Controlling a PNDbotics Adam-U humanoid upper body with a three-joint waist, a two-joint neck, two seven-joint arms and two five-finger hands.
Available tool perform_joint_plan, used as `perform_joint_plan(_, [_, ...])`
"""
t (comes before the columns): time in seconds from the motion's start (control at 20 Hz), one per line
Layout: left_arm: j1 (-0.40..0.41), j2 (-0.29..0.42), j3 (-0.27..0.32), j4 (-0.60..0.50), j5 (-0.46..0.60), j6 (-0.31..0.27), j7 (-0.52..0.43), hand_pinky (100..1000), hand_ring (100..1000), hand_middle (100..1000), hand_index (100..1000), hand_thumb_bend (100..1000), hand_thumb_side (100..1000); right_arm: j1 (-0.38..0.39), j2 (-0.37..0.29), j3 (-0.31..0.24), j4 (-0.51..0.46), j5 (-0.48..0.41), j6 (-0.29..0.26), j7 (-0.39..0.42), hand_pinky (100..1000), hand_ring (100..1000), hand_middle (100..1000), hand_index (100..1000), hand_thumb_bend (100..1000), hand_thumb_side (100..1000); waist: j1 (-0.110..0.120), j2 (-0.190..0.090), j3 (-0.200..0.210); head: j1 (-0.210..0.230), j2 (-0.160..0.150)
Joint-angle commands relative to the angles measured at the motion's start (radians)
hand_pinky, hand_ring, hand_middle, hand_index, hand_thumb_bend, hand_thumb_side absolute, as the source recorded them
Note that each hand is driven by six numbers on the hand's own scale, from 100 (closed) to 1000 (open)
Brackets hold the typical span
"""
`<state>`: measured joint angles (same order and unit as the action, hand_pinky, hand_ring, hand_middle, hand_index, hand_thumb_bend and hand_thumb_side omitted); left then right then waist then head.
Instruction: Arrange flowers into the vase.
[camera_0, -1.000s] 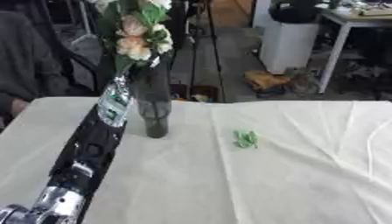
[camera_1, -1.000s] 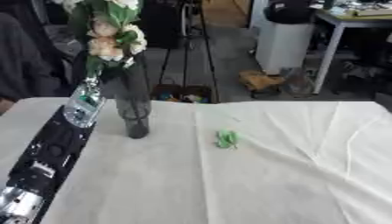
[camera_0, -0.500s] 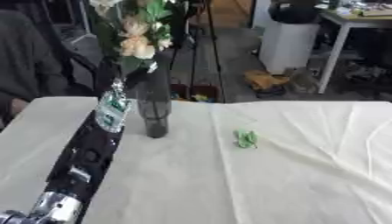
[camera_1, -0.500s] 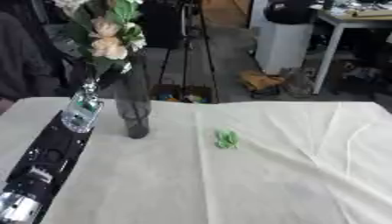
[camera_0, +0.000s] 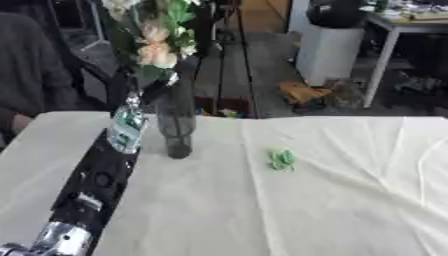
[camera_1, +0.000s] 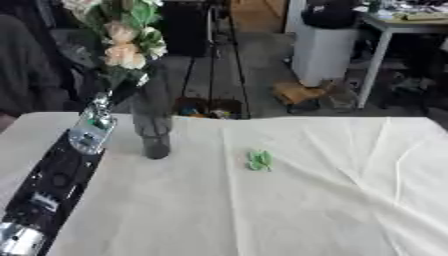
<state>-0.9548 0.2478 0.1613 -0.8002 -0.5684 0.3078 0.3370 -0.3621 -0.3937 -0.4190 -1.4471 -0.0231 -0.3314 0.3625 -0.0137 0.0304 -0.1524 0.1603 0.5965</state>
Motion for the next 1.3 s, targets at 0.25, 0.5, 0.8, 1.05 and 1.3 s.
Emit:
perform_joint_plan(0.25, [0.051,0.053,-0.036,-0.084,0.036,-0.051,-0.06,831,743,798,887,1000,680,-0.017,-0.019,-0.009,-0.018,0.013,0.006,0.0,768,937,567,669,100,555,0.0,-0.012,0.006,-0.009,0.003])
perform_joint_plan(0.5, [0.104,0.063,-0.056,-0.164,0.071,-0.08,-0.096,817,738,796,888,1000,683,-0.017,-0.019,-0.011,-0.017,0.013,0.006,-0.002,768,936,567,669,100,554,-0.002,-0.011,0.011,-0.014,0.004])
perform_joint_plan(0.8, [0.137,0.071,-0.073,-0.218,0.092,-0.102,-0.121,799,731,806,887,1000,674,-0.015,-0.018,-0.012,-0.016,0.011,0.005,-0.003,768,936,567,669,100,554,-0.007,-0.012,0.014,-0.017,0.005])
perform_joint_plan(1.05, [0.195,0.097,-0.086,-0.307,0.116,-0.146,-0.163,789,731,816,885,1000,645,-0.015,-0.018,-0.012,-0.014,0.01,0.003,-0.001,769,937,567,669,100,555,-0.007,-0.01,0.019,-0.02,0.004])
perform_joint_plan(1.3, [0.296,0.141,-0.097,-0.461,0.214,-0.236,-0.175,742,711,807,880,993,636,-0.016,-0.02,-0.013,-0.013,0.009,0.002,-0.001,769,937,567,669,100,555,-0.006,-0.007,0.025,-0.023,0.004])
